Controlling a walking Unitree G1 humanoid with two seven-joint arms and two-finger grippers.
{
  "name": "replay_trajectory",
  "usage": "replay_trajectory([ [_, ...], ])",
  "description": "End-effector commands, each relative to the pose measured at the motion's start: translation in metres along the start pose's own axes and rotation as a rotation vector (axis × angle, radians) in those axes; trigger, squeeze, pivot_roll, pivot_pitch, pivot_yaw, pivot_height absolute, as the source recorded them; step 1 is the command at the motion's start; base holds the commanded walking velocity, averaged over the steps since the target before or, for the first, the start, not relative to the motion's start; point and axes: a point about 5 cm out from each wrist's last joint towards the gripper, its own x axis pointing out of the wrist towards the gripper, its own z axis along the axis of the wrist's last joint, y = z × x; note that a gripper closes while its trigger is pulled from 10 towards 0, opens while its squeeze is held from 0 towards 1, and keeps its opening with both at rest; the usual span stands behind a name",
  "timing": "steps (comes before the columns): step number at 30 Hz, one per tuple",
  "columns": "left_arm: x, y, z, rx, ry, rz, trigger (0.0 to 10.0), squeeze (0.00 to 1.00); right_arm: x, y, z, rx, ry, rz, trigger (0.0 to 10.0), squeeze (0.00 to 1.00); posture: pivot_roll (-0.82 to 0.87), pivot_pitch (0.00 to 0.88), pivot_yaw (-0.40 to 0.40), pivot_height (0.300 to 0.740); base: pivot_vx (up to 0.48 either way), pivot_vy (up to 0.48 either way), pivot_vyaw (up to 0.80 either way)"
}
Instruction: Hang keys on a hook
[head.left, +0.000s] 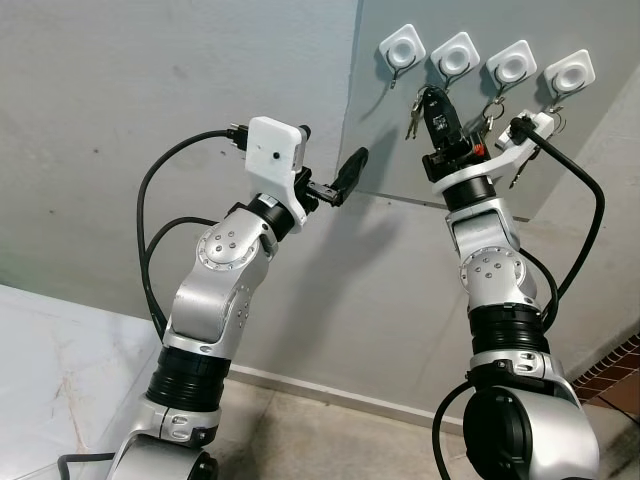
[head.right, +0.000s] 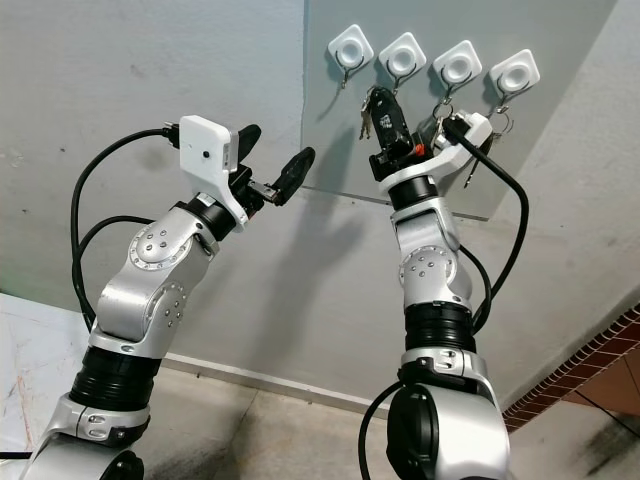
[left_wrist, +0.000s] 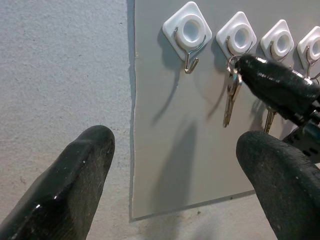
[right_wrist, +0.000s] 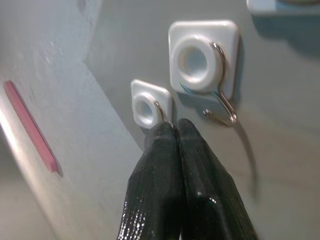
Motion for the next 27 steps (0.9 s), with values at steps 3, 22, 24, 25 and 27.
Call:
replay_trajectory([
  [3,0.003,-0.004,0.008,0.014,-0.022,-0.017,10.0,0.0,0.0,0.002,0.007,0.008,-0.033,0.003,10.0,0.0,-0.01,0.012,-0.042,0.74,0.0,0.0,0.0],
  [22,0.002,-0.002,0.008,0.011,-0.02,-0.012,10.0,0.0,0.0,-0.007,0.015,0.111,-0.102,-0.072,10.0,0.0,-0.01,0.024,-0.038,0.74,0.0,0.0,0.0],
  [24,0.002,-0.002,0.008,0.011,-0.021,-0.013,10.0,0.0,0.0,-0.007,0.015,0.113,-0.104,-0.074,10.0,0.0,-0.01,0.024,-0.038,0.74,0.0,0.0,0.0],
  [25,0.002,-0.002,0.008,0.011,-0.021,-0.013,10.0,0.0,0.0,-0.008,0.016,0.117,-0.108,-0.075,10.0,0.0,-0.01,0.024,-0.038,0.74,0.0,0.0,0.0],
  [27,0.002,-0.002,0.008,0.011,-0.021,-0.013,10.0,0.0,-0.001,-0.008,0.016,0.126,-0.115,-0.08,10.0,0.0,-0.01,0.024,-0.038,0.74,0.0,0.0,0.0],
])
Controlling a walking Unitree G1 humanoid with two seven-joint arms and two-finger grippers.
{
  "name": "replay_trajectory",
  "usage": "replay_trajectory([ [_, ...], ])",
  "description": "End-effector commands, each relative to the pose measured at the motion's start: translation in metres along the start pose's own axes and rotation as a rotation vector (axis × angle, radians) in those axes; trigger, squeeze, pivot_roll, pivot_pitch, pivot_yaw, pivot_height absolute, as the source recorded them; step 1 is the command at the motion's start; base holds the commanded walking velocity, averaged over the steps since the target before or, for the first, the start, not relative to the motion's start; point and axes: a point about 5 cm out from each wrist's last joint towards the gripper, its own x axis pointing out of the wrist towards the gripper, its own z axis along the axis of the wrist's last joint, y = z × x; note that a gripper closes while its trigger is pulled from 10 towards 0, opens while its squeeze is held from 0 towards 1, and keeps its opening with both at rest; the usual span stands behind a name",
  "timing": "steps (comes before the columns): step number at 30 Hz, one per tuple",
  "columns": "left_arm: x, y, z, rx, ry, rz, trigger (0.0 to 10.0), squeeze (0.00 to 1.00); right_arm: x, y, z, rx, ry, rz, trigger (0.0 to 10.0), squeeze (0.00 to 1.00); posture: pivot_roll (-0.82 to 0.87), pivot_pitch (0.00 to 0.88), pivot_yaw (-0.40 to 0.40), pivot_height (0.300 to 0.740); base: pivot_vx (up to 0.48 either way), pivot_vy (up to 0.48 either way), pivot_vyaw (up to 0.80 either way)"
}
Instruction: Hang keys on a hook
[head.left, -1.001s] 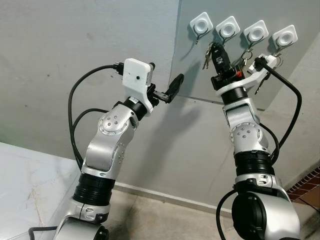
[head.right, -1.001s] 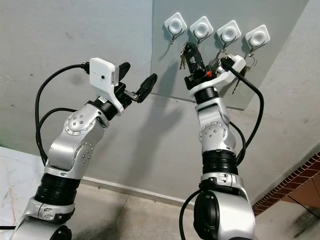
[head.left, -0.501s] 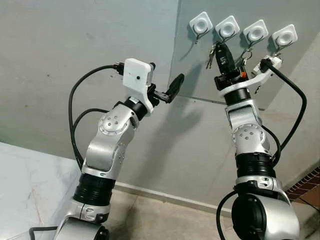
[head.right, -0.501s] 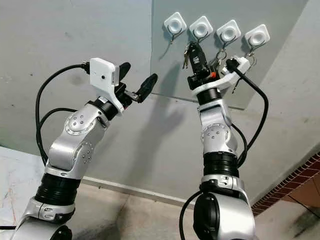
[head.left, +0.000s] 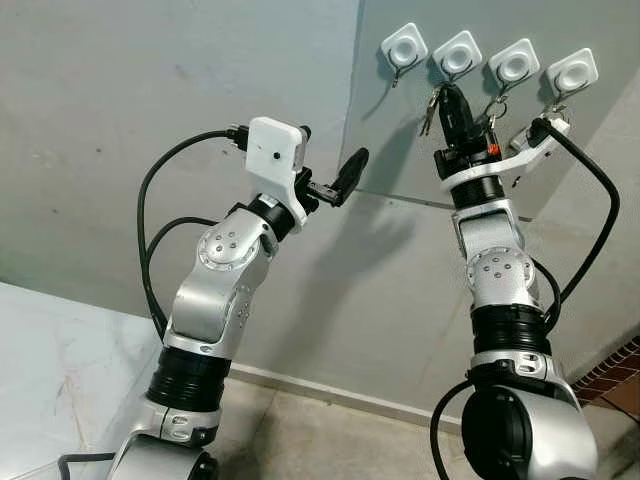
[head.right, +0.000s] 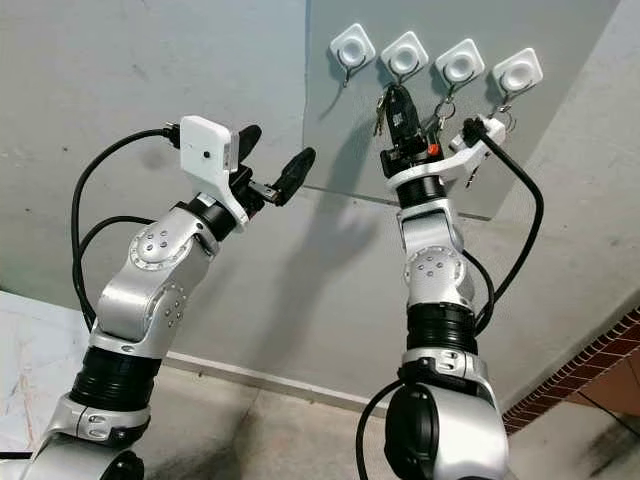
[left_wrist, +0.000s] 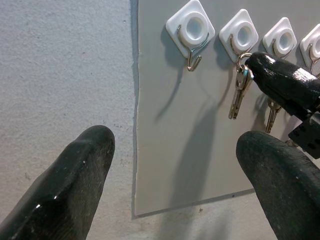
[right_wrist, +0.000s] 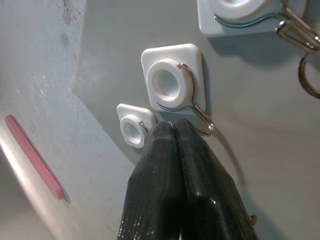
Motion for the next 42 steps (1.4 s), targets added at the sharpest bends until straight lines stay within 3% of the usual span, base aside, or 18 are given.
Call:
replay_trajectory([
  [1,0.002,-0.002,0.009,0.014,-0.025,-0.013,10.0,0.0,0.003,0.001,0.01,0.026,-0.052,-0.005,10.0,0.0,-0.01,0.026,-0.037,0.74,0.0,0.0,0.0],
  [18,0.002,-0.002,0.009,0.013,-0.024,-0.006,10.0,0.0,0.005,0.014,0.006,0.038,-0.024,0.088,10.0,0.0,0.0,0.029,-0.039,0.74,0.0,0.0,0.0],
  [24,0.002,-0.001,0.009,0.01,-0.024,-0.003,10.0,0.0,0.002,0.017,-0.006,-0.035,0.058,0.11,10.0,0.0,0.0,0.034,-0.04,0.74,0.0,0.0,0.0],
  [42,0.001,-0.001,0.009,-0.001,-0.024,0.002,10.0,0.0,-0.003,0.016,0.0,0.037,0.011,0.105,10.0,0.0,0.0,0.038,-0.039,0.74,0.0,0.0,0.0],
])
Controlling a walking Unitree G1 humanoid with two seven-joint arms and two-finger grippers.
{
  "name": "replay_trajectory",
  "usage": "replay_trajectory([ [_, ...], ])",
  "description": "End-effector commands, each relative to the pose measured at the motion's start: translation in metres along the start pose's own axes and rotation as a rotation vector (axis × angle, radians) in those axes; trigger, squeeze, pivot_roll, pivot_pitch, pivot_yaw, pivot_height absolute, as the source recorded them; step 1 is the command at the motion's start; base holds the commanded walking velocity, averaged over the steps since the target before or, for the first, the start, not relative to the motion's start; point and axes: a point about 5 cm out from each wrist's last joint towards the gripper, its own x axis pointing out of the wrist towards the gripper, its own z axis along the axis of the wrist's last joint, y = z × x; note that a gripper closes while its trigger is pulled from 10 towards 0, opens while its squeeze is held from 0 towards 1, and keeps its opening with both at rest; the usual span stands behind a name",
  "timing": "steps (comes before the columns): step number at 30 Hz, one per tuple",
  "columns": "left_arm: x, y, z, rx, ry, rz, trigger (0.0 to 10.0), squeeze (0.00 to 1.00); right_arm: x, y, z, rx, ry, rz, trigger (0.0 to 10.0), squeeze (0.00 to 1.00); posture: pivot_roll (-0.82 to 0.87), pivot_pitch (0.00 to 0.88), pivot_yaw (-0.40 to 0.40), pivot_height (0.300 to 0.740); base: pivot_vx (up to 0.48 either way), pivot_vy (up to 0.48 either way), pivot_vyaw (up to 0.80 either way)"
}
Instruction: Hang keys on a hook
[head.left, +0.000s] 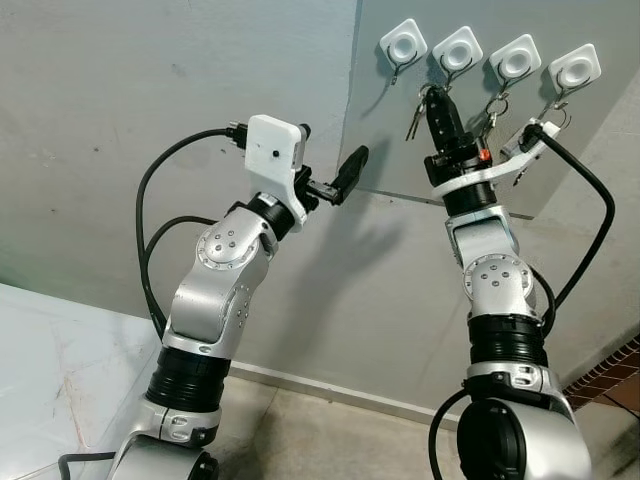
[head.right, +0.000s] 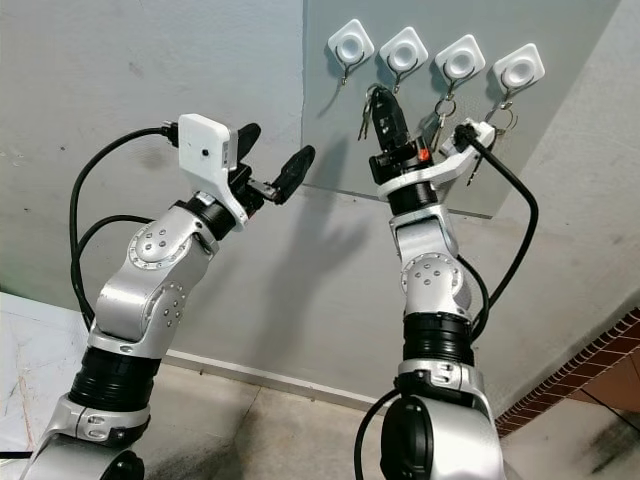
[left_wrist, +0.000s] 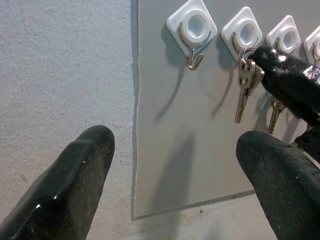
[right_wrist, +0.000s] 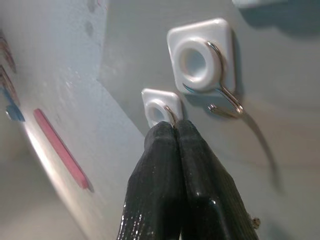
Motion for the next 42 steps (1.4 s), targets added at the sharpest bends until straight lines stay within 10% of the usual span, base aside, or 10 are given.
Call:
replay_trajectory([
  [1,0.001,-0.001,0.006,0.003,-0.015,0.0,10.0,0.0,0.002,0.003,0.008,-0.003,-0.03,0.01,10.0,0.0,0.0,0.037,-0.039,0.74,0.0,0.0,0.0],
  [41,0.0,0.001,0.008,-0.008,-0.017,0.012,10.0,0.0,0.005,-0.009,0.011,0.1,-0.051,-0.14,10.0,0.0,0.0,0.054,-0.043,0.74,0.0,0.0,0.0],
  [42,0.0,0.001,0.008,-0.009,-0.017,0.013,10.0,0.0,0.005,-0.009,0.011,0.101,-0.054,-0.134,10.0,0.87,0.0,0.054,-0.043,0.74,0.0,0.0,0.0],
])
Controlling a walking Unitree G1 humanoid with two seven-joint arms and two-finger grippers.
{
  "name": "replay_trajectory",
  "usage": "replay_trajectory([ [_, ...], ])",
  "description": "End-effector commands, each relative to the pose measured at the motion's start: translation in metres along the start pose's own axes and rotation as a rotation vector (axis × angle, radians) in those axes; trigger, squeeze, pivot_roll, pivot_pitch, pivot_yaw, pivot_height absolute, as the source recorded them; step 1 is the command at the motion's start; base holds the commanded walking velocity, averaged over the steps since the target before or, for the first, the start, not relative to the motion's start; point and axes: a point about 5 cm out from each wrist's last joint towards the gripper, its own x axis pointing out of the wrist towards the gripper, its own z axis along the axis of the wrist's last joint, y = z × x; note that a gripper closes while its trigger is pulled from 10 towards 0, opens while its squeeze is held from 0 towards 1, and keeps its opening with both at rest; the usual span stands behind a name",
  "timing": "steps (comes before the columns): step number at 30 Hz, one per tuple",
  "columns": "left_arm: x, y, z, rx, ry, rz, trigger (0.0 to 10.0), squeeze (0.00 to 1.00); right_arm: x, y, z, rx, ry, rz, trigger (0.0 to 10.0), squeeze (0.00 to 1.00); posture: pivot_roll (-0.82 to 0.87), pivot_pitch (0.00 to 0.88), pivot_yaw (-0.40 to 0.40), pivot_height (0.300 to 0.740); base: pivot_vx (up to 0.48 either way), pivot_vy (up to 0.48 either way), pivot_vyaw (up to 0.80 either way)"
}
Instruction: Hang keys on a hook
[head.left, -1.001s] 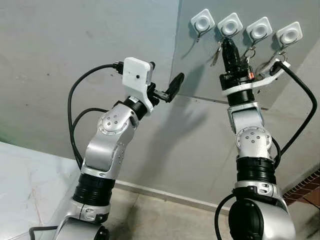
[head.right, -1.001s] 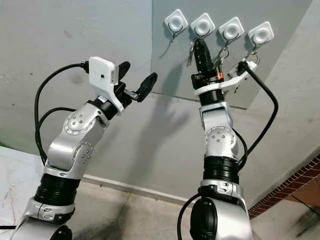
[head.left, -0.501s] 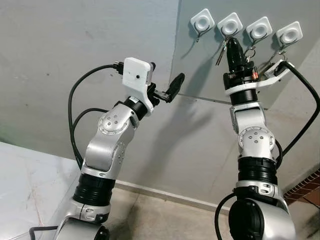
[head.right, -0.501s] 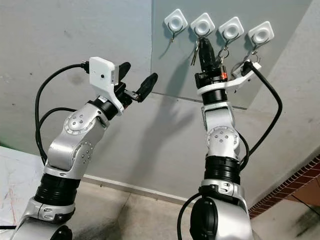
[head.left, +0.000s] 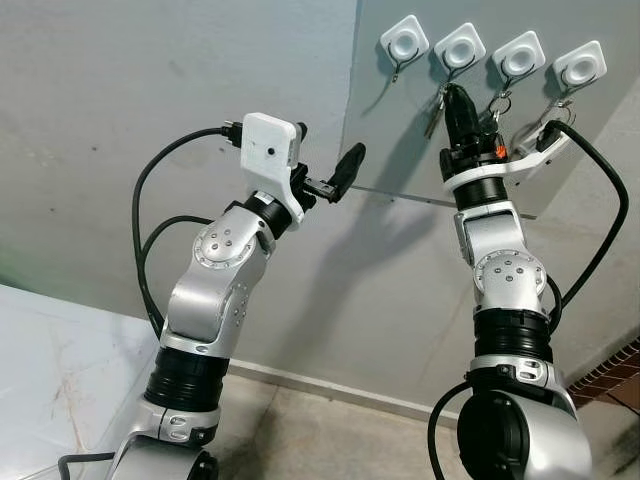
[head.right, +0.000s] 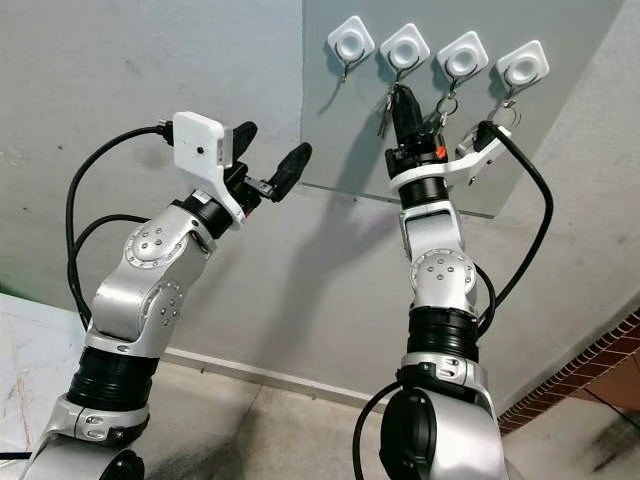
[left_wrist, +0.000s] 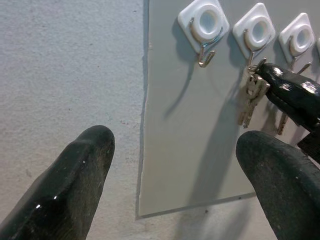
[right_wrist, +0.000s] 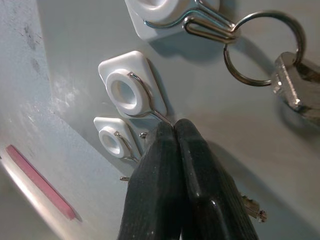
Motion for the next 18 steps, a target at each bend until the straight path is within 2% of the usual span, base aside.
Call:
replay_trajectory([
  [1,0.001,-0.003,0.006,0.007,-0.018,-0.011,10.0,0.0,0.004,0.003,0.003,-0.002,-0.006,0.014,10.0,0.87,0.0,0.054,-0.043,0.74,0.0,0.0,0.0],
  [2,0.001,-0.003,0.006,0.006,-0.018,-0.01,10.0,0.0,0.003,0.003,0.003,-0.023,-0.013,0.017,10.0,1.0,0.0,0.055,-0.043,0.74,0.0,0.0,0.0],
  [7,-0.001,-0.002,0.004,0.004,-0.012,-0.002,10.0,0.0,-0.002,0.005,0.001,-0.063,-0.015,0.057,10.0,1.0,0.0,0.055,-0.042,0.74,0.0,0.0,0.0],
  [10,-0.003,-0.001,0.001,0.015,-0.005,0.014,10.0,0.0,-0.009,0.007,-0.004,-0.109,0.017,0.079,10.0,1.0,0.0,0.055,-0.04,0.74,0.0,0.0,0.0],
  [13,-0.005,-0.001,-0.003,0.018,0.004,0.021,10.0,0.0,-0.015,0.011,-0.011,-0.121,0.06,0.112,10.0,1.0,0.0,0.056,-0.039,0.74,0.0,0.0,0.0],
  [18,-0.01,0.0,-0.014,0.028,0.034,0.035,10.0,0.0,-0.026,0.01,-0.02,-0.143,0.096,0.103,10.0,1.0,0.0,0.052,-0.035,0.74,0.0,0.0,0.0],
])
